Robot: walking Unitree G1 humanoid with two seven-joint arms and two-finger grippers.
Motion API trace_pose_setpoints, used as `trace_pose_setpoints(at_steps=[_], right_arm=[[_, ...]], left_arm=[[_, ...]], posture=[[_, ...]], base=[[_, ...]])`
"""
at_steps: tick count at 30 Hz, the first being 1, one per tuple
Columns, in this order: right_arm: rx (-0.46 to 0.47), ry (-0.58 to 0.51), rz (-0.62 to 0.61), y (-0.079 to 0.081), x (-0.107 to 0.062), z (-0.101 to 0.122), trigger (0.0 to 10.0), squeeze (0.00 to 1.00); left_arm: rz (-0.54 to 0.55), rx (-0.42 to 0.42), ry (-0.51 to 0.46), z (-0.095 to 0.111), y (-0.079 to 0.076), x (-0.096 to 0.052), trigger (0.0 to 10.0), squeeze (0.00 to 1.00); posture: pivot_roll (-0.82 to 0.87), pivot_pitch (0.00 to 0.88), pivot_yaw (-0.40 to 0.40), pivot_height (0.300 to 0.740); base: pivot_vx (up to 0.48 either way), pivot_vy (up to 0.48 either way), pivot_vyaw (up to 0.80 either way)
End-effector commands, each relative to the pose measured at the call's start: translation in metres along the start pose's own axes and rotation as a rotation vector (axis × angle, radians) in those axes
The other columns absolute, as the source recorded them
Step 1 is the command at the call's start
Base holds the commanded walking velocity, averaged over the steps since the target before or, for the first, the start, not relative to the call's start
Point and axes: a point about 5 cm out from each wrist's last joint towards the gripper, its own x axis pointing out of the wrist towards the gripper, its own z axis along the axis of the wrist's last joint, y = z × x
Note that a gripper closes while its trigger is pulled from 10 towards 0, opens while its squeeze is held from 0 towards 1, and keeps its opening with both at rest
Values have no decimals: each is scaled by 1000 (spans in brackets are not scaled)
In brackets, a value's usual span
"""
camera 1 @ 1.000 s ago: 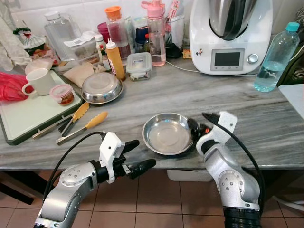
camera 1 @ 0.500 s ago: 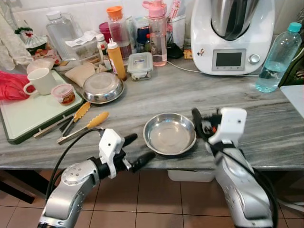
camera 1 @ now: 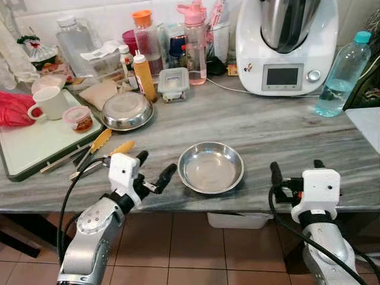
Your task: Setting the table
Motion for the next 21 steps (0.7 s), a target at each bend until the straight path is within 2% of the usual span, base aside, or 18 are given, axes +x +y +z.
trace_pose_setpoints(at_steps=[1, 4, 5, 9, 10, 11, 12, 13, 17, 21], right_arm=[[12, -28, -11, 2, -6, 6, 10000, 1000], [22, -25, 4, 6, -11, 5, 10000, 1000], [25, -34, 16, 8, -12, 6, 10000, 1000], [18, -44, 19, 9, -11, 10, 10000, 1000], [20, -44, 12, 9, -10, 11, 10000, 1000], [27, -41, 10, 8, -9, 12, 10000, 922], [33, -40, 8, 8, -9, 12, 10000, 922], [46, -31, -1, 8, -9, 11, 10000, 0], [65, -21, 0, 9, -7, 9, 10000, 0], [53, -26, 54, 20, 0, 11, 10000, 0]], left_arm=[[63, 39, -4, 0, 8, -5, 10000, 0], [82, 81, 2, -2, 9, -7, 10000, 0], [135, 119, 14, -5, 14, -10, 10000, 0], [221, 131, 43, -9, 22, -14, 10000, 0], [281, 140, 54, -10, 27, -18, 10000, 0], [300, 149, 55, -11, 28, -21, 10000, 0], [312, 156, 56, -11, 29, -22, 10000, 0], [342, 176, 60, -12, 31, -29, 10000, 0], [381, 205, 78, -16, 34, -39, 10000, 0], [419, 206, 103, -23, 37, -49, 10000, 0]], posture=[[-119, 19, 98, 740], [-117, 17, 93, 740], [-118, 22, 94, 740], [-118, 23, 91, 740], [-118, 23, 92, 740], [-118, 23, 92, 740], [-118, 23, 92, 740], [-113, 24, 90, 740], [-99, 22, 81, 740], [-71, 20, 57, 740]], base=[[0, 0, 0], [0, 0, 0], [0, 0, 0], [0, 0, 0], [0, 0, 0], [0, 0, 0], [0, 0, 0], [0, 0, 0], [0, 0, 0], [0, 0, 0]])
